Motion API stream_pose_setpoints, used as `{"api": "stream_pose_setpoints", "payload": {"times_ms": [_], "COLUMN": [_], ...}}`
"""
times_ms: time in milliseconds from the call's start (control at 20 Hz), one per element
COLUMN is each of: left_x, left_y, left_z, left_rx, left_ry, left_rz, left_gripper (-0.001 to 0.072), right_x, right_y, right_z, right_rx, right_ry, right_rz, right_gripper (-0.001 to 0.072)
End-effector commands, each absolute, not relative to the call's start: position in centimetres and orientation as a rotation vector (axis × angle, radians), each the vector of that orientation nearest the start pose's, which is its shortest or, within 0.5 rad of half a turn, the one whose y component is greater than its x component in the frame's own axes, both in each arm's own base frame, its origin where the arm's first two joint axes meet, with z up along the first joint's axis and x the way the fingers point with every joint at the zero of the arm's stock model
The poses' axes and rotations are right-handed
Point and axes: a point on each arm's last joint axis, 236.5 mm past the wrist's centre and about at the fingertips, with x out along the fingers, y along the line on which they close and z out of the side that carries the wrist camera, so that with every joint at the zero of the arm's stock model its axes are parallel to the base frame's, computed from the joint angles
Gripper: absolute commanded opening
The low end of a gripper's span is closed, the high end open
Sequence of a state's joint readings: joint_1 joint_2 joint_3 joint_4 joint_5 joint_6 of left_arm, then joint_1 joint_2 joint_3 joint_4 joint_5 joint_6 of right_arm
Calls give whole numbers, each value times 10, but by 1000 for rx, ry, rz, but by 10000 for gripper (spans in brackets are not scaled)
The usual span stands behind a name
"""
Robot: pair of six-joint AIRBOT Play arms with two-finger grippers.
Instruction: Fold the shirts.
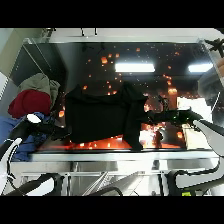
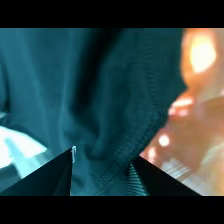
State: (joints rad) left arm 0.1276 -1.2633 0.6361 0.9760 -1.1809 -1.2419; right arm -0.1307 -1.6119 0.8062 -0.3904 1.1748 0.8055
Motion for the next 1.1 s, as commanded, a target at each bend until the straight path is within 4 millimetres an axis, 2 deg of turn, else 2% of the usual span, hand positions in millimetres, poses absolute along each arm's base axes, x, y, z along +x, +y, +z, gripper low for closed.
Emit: {"api": "stream_pose_setpoints", "payload": {"times_ms": [0, 150, 400, 600, 800, 1050], "left_x": [234, 233, 231, 230, 230, 229], "left_y": [-93, -93, -94, -94, -94, -95], "left_z": [-105, -104, -103, -103, -103, -103], "left_rx": [-530, -531, -533, -533, -534, -534], "left_ry": [1653, 1656, 1665, 1667, 1667, 1672], "left_rz": [-368, -370, -376, -378, -378, -382], "left_gripper": [17, 17, 17, 17, 17, 17], "right_x": [329, 334, 365, 370, 345, 304], "right_y": [169, 167, 160, 160, 175, 193], "right_z": [-73, -69, -57, -53, -45, -77], "right_rx": [884, 878, 834, 835, 832, 770], "right_ry": [1342, 1324, 1248, 1234, 1298, 1424], "right_rz": [803, 802, 781, 785, 887, 887], "right_gripper": [363, 363, 363, 364, 363, 363]}}
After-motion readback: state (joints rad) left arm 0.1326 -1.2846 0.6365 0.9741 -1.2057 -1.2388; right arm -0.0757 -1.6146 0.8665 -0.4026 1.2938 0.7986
